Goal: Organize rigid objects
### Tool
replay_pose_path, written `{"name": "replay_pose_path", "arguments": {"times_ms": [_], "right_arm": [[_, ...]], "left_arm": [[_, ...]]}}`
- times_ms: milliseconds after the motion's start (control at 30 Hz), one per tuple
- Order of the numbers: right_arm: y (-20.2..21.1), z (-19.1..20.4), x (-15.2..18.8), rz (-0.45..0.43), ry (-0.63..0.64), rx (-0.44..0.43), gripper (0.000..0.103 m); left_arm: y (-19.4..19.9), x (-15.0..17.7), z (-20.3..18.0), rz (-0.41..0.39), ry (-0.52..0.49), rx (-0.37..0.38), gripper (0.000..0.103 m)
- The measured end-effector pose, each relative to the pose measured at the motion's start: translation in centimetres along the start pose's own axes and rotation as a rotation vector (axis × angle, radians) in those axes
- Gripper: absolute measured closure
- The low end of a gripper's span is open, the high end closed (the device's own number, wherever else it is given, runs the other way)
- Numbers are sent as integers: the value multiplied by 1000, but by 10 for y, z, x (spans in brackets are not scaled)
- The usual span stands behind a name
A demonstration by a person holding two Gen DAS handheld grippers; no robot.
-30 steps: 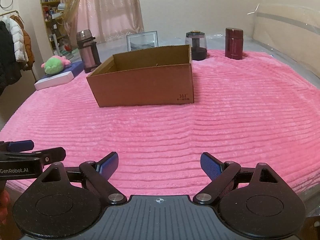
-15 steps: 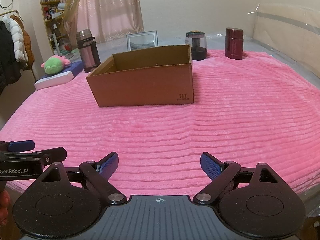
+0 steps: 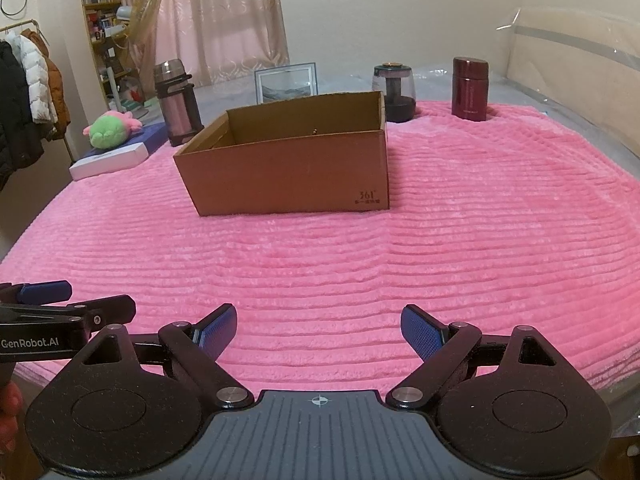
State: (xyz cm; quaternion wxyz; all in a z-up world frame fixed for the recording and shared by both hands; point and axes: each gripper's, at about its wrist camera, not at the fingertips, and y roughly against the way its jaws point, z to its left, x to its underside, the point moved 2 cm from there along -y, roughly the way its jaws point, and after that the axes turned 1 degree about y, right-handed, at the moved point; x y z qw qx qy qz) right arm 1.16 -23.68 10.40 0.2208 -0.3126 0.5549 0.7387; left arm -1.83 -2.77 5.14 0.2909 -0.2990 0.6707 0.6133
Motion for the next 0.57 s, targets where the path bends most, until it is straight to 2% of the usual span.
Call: {"name": "replay_pose_path", "arguments": {"times_ms": [567], "right_arm": [[0, 1, 0, -3, 4, -3, 17]], "left_arm": [[2, 0, -1, -18, -3, 11, 2]]}}
